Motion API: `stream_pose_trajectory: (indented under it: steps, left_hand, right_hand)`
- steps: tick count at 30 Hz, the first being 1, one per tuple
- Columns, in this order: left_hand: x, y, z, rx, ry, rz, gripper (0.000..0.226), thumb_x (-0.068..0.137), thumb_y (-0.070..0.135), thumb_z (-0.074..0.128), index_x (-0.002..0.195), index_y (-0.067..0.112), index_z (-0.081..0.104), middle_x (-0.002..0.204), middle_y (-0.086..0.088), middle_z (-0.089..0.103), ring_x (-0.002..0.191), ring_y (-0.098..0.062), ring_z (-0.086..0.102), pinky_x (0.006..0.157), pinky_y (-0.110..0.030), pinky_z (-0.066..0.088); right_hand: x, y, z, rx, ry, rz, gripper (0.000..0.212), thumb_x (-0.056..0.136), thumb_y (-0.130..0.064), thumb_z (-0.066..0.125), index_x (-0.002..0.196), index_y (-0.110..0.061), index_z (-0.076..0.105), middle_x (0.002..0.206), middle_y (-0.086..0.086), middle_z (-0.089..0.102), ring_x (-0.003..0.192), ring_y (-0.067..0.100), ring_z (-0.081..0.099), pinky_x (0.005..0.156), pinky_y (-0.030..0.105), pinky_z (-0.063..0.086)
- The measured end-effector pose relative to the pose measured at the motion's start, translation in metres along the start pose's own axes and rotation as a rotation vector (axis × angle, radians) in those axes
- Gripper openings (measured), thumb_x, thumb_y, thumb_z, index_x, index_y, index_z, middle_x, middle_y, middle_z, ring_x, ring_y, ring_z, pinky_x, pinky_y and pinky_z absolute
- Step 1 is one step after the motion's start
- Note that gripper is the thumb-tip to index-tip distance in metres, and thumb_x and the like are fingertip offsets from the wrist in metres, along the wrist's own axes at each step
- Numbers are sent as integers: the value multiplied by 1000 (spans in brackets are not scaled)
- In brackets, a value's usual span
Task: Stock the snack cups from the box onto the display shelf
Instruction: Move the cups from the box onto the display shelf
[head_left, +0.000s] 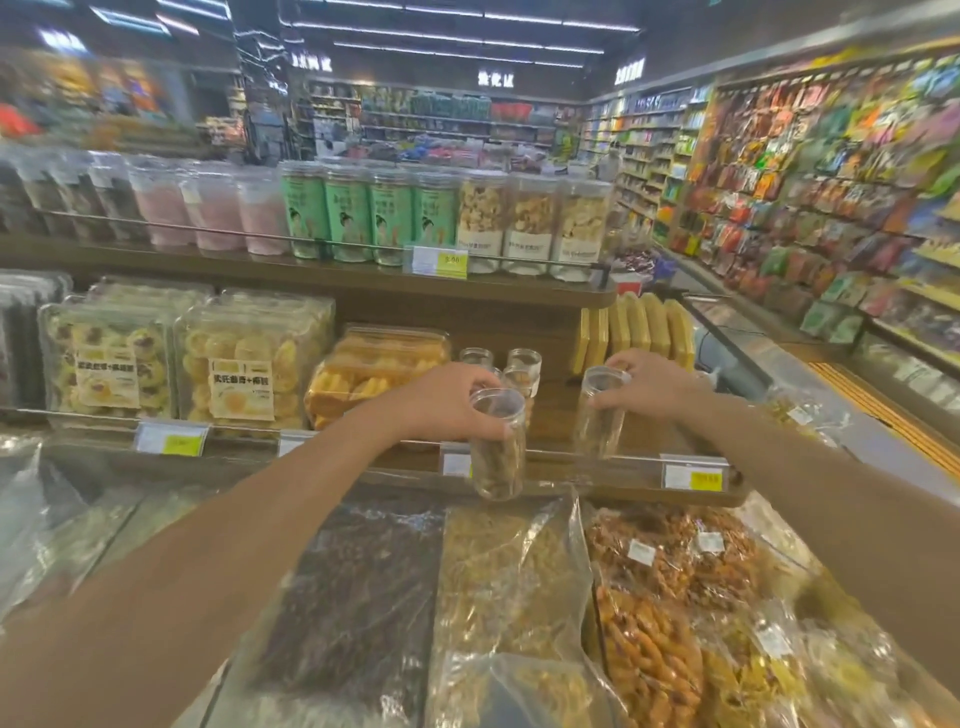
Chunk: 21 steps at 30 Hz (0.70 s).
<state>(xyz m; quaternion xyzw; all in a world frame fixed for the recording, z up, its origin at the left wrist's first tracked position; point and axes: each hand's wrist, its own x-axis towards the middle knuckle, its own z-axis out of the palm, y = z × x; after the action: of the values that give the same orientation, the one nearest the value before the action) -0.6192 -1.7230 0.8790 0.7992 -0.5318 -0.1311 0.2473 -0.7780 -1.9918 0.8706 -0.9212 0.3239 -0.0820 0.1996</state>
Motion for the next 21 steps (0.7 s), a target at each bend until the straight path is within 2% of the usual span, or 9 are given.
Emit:
stream_pose_trajectory:
  steps: [2, 5, 8, 11, 13, 15, 16, 19, 21]
  left_hand:
    - [16, 0, -1, 0, 12, -9, 62, 85, 48, 79, 140, 27, 57, 127, 14, 58, 108, -7, 56, 78, -18, 45]
    - [40, -2, -3, 22, 36, -18, 61, 85, 49, 79, 138, 27, 58, 126, 13, 59, 105, -6, 57, 78, -19, 46]
    - [63, -7, -5, 33, 22, -24, 59, 84, 48, 80, 136, 28, 59, 122, 15, 62, 99, 0, 59, 77, -20, 47]
    - [87, -15, -4, 63, -6, -21, 64, 85, 49, 79, 141, 28, 55, 125, 16, 58, 104, -6, 58, 81, -23, 46]
    - [101, -23, -3, 67, -12, -22, 66, 84, 52, 78, 141, 31, 54, 129, 15, 59, 104, -6, 58, 85, -26, 47]
    - [114, -30, -1, 73, -25, -13, 65, 82, 55, 78, 139, 34, 55, 128, 15, 60, 99, -2, 57, 83, -27, 46]
    - [120, -33, 0, 78, -24, -7, 64, 81, 55, 78, 138, 34, 56, 126, 16, 60, 97, 0, 57, 81, -26, 46]
    - [136, -37, 3, 70, 24, 8, 60, 79, 57, 79, 131, 35, 60, 119, 19, 63, 99, 1, 60, 77, -21, 46]
    - [143, -39, 7, 69, 65, 15, 59, 78, 58, 79, 129, 35, 61, 117, 19, 61, 99, 5, 57, 74, -16, 43]
  right_hand:
    - [24, 10, 7, -2, 0, 1, 62, 71, -59, 80, 123, -32, 59, 110, -8, 65, 95, 12, 61, 73, 32, 49]
    - [57, 19, 21, -13, 33, -7, 60, 79, -54, 79, 128, -24, 60, 113, -5, 65, 97, 16, 60, 73, 31, 46]
    - [86, 21, 33, -4, 58, 1, 45, 81, -48, 81, 115, -22, 65, 106, -2, 68, 91, 17, 62, 67, 28, 45]
    - [116, 24, 47, 11, 84, 53, 37, 81, -49, 80, 100, -23, 63, 96, -2, 69, 81, 13, 61, 60, 25, 43]
    - [137, 29, 56, 51, 81, 65, 47, 77, -55, 79, 106, -21, 64, 97, -4, 68, 84, 13, 64, 60, 24, 44]
    - [156, 34, 66, 121, 75, 86, 69, 73, -58, 81, 125, -19, 58, 108, -5, 63, 92, 14, 64, 63, 24, 44]
    - [164, 37, 72, 162, 80, 89, 73, 74, -56, 81, 130, -17, 55, 109, -7, 60, 91, 11, 62, 61, 22, 43]
    - [176, 40, 86, 239, 122, 93, 70, 79, -52, 81, 131, -14, 54, 98, -15, 54, 82, 3, 57, 60, 18, 41]
    - [180, 40, 95, 264, 138, 112, 70, 81, -46, 82, 135, -15, 50, 101, -10, 60, 85, 9, 59, 67, 24, 46]
